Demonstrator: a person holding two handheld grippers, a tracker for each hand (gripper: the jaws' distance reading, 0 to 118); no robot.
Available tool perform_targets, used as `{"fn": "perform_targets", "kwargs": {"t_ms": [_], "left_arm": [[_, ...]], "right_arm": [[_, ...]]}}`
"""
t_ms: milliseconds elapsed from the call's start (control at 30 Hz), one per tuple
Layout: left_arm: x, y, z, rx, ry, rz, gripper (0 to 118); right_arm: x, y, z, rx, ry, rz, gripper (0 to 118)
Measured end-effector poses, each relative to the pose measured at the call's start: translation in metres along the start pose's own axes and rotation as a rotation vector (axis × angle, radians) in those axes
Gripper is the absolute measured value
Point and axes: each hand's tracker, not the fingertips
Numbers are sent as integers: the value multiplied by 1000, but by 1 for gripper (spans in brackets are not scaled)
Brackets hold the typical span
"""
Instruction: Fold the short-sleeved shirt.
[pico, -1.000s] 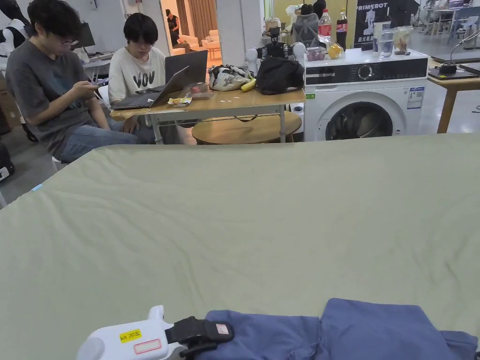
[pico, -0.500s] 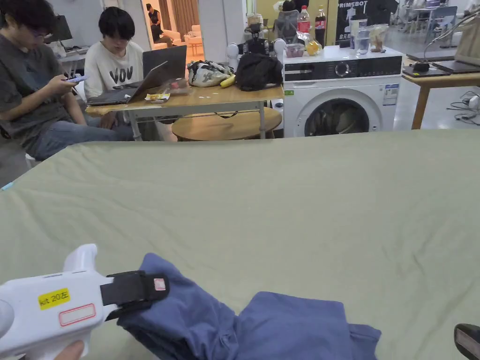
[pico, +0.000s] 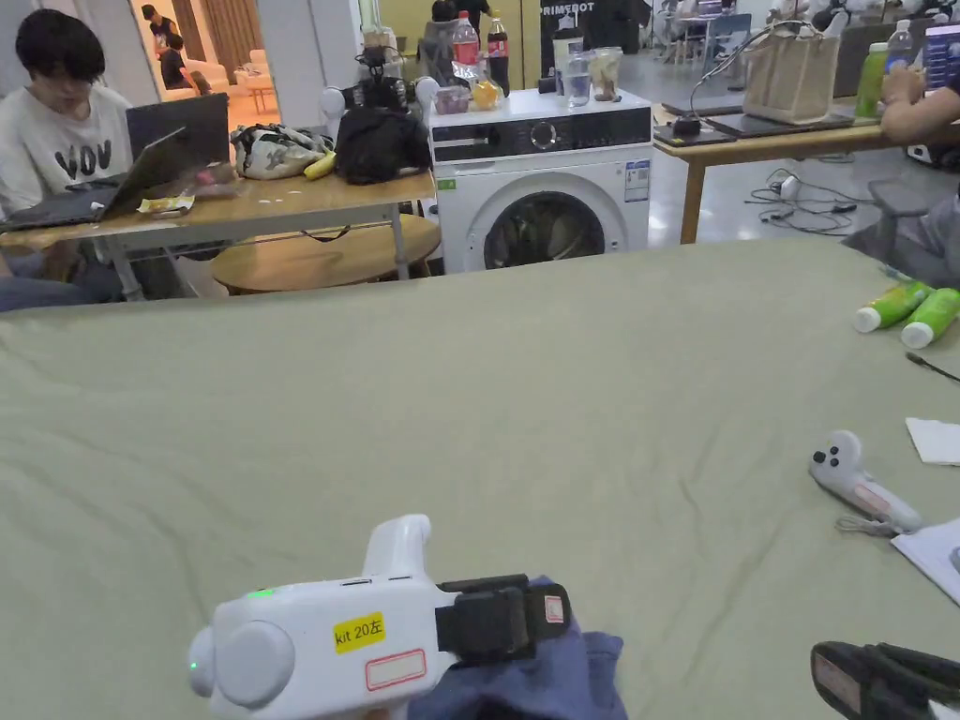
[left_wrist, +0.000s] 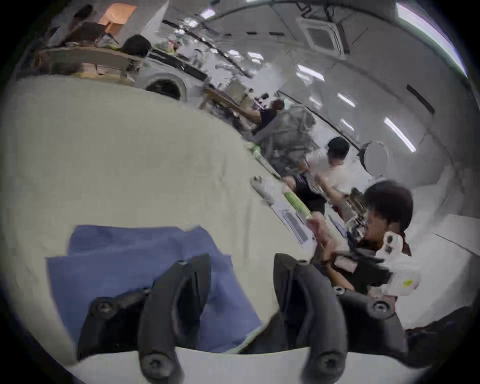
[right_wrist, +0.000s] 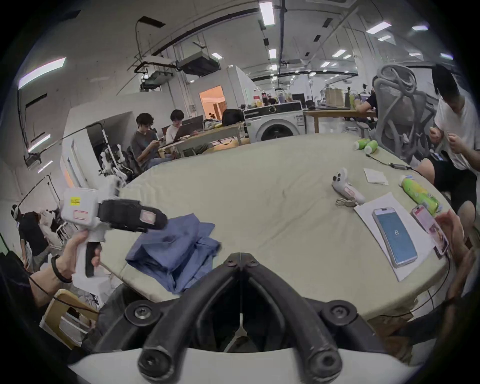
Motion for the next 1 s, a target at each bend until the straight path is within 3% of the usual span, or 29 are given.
{"fn": "perform_targets", "kwargs": {"t_ms": [33,100,233,267,333,400,467,533,567,633,700,733,867,933,1000], "left_arm": [[-3,0,8,40,75,3,42],[-13,1,14,82,141,16,0],[-28,-14,-39,-126,-31,127,0],[-28,-25,-60,-220,-14,109,0],[-23,-44,-94,-377,179,2,0],[-21,-49,-87,-272,64,-32,0],[-21,-38,-79,-258,81,65,0],[-20,-32,-61,-178,61,55,0],[-18,-28,-46,-127,61,25,8],[-20,-17,-13,-33,62,-1,51],[-30,-9,25,14,83,44,73],[-38,-7,40,40,81,72,73],[-81,-14,88,48,77,232,73],[-98,-23,97,36,91,273,73],[-112,-33,95,25,120,313,73]], "right_arm": [[4,-2,-1,-4,2,-18,0],[7,-4,-4,-8,16,-50,0],[1,-7,-13,-32,28,-60,0],[-3,-7,-16,-42,33,-49,0],[-10,-7,-22,-67,42,-26,0],[-18,-8,-28,-92,50,-5,0],[-25,-7,-41,-120,58,12,0],[-34,-3,-60,-161,111,18,0],[-41,1,-73,-181,131,29,0],[-56,8,-98,-211,172,74,0],[-72,12,-130,-279,212,102,0],[-79,12,-144,-307,217,134,0],[-101,-4,-196,-503,57,347,0],[-102,-12,-202,-484,55,370,0],[-103,-6,-194,-475,53,340,0]]}}
